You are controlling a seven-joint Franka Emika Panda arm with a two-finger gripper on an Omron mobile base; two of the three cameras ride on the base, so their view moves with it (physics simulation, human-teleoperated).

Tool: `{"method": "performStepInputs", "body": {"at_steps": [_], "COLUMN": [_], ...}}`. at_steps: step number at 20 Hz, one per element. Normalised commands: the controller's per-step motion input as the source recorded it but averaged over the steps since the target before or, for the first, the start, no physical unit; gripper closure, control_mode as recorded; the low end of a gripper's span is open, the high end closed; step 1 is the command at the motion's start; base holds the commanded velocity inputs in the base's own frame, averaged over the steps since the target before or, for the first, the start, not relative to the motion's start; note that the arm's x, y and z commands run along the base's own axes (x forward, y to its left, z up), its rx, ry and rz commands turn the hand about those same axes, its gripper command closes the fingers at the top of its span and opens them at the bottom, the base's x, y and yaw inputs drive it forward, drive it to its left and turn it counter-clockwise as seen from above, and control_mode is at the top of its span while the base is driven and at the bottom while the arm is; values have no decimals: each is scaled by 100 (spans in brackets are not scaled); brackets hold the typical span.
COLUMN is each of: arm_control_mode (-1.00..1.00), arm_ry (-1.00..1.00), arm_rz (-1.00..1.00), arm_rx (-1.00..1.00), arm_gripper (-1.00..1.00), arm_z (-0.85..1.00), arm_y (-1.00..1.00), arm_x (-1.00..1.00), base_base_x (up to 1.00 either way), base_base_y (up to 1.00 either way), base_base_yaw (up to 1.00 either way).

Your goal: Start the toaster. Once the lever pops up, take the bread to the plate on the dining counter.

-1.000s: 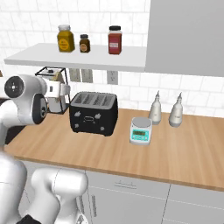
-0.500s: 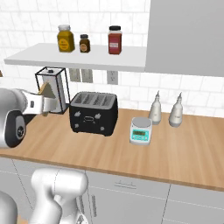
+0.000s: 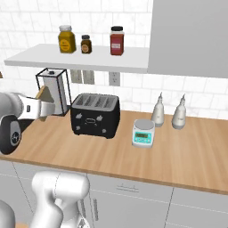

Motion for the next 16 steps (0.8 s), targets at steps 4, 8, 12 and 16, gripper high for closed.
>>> {"method": "performStepInputs", "body": {"at_steps": [4, 8, 12, 16], "arm_control_mode": [100, 100, 100, 100], "arm_ry": [0, 0, 0, 0], "arm_rz": [0, 0, 0, 0], "arm_rx": [0, 0, 0, 0], "arm_gripper": [100, 100, 100, 100], "arm_z": [0, 0, 0, 0], "arm_y": [0, 0, 0, 0], "arm_x": [-5, 0, 0, 0], "base_base_x": [-25, -28, -2, -17], "base_base_y": [0, 0, 0, 0], "base_base_yaw": [0, 28, 80, 99]}}
